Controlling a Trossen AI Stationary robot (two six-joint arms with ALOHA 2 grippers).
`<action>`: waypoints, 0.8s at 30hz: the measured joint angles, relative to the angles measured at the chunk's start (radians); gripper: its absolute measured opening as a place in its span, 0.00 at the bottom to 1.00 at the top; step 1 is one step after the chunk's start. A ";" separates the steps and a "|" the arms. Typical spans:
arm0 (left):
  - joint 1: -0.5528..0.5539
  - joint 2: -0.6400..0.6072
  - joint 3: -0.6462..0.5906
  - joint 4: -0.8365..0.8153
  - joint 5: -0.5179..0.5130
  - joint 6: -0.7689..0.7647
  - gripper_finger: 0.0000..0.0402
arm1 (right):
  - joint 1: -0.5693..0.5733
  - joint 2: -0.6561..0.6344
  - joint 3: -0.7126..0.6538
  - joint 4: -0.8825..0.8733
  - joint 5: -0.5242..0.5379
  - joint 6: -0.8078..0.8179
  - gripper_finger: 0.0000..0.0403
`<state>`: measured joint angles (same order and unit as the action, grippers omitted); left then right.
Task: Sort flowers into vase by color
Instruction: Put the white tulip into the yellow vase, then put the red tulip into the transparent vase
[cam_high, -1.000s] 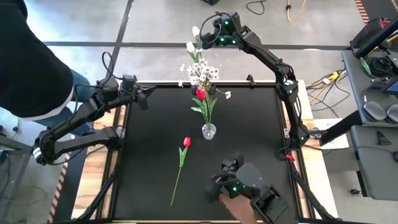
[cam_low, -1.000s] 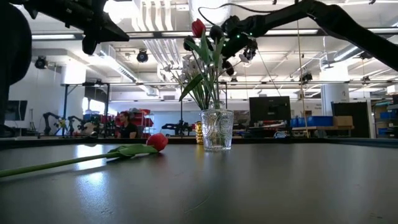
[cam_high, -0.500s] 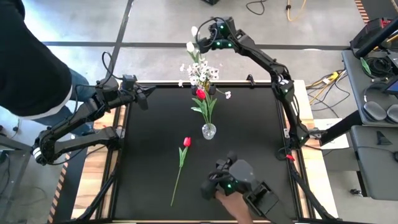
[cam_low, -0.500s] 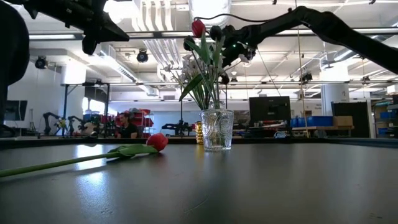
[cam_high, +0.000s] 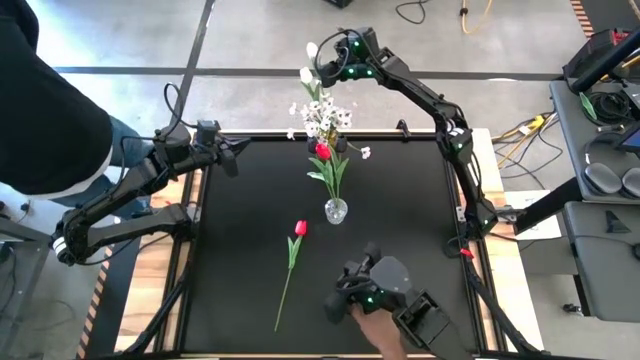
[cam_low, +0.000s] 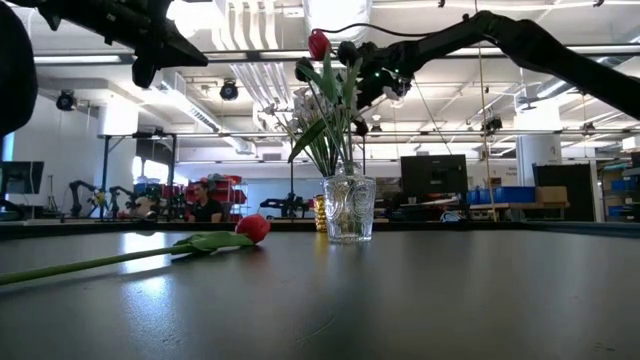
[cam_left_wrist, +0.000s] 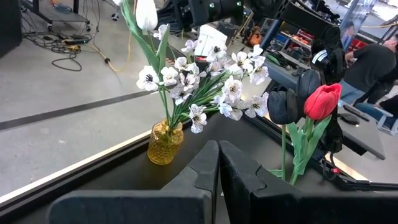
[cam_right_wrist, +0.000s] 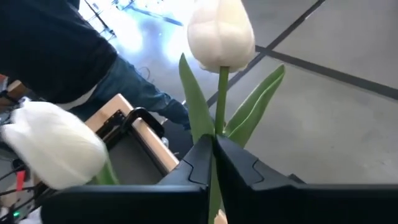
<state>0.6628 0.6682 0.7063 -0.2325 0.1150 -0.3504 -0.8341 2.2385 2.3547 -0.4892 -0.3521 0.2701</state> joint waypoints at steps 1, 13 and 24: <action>0.000 0.000 0.000 0.000 0.000 0.000 0.00 | 0.000 -0.002 0.000 0.000 -0.011 0.000 0.03; 0.000 0.000 0.000 0.000 0.000 0.000 0.00 | 0.005 -0.011 0.000 -0.127 -0.026 -0.046 0.03; 0.000 0.000 0.000 -0.007 0.001 0.000 0.00 | 0.014 -0.054 0.000 -0.159 -0.012 -0.089 0.07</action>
<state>0.6628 0.6682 0.7063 -0.2391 0.1156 -0.3502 -0.8204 2.1848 2.3550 -0.6479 -0.3641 0.1816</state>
